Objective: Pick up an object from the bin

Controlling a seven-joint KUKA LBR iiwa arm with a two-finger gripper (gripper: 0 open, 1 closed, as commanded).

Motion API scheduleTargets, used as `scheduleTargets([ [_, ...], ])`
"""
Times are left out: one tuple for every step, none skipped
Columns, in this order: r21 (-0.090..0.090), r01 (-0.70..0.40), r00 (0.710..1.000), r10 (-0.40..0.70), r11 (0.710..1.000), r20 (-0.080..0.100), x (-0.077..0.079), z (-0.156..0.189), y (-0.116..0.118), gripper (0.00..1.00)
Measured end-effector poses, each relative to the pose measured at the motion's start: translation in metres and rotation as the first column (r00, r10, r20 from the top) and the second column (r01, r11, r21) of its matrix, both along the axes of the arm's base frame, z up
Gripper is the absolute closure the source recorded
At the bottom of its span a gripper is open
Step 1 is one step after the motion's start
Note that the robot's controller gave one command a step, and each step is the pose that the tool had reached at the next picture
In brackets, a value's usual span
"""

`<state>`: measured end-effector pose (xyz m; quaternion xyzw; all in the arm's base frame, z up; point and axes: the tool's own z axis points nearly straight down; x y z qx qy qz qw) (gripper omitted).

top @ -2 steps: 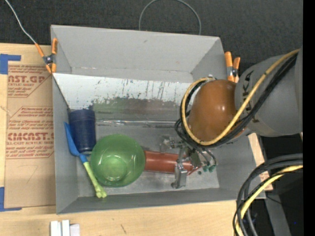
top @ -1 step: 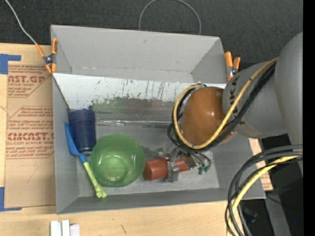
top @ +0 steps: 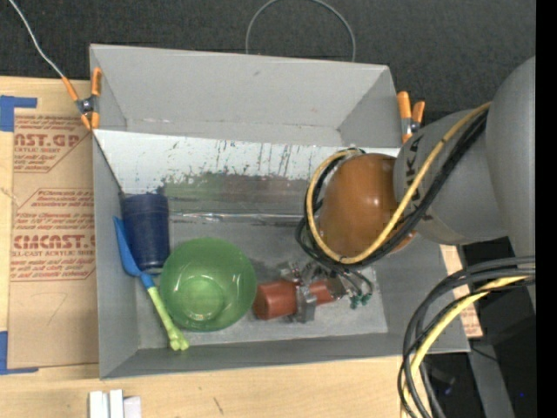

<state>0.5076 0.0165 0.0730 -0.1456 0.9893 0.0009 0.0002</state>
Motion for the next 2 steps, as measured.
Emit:
scheduleTargets([
  [0.000,-0.010,1.000,0.010,1.000,0.004,-0.0038,0.0437,0.0029,0.00],
  [0.001,-0.010,1.000,0.010,1.000,0.006,-0.0032,0.0434,0.0031,1.00],
])
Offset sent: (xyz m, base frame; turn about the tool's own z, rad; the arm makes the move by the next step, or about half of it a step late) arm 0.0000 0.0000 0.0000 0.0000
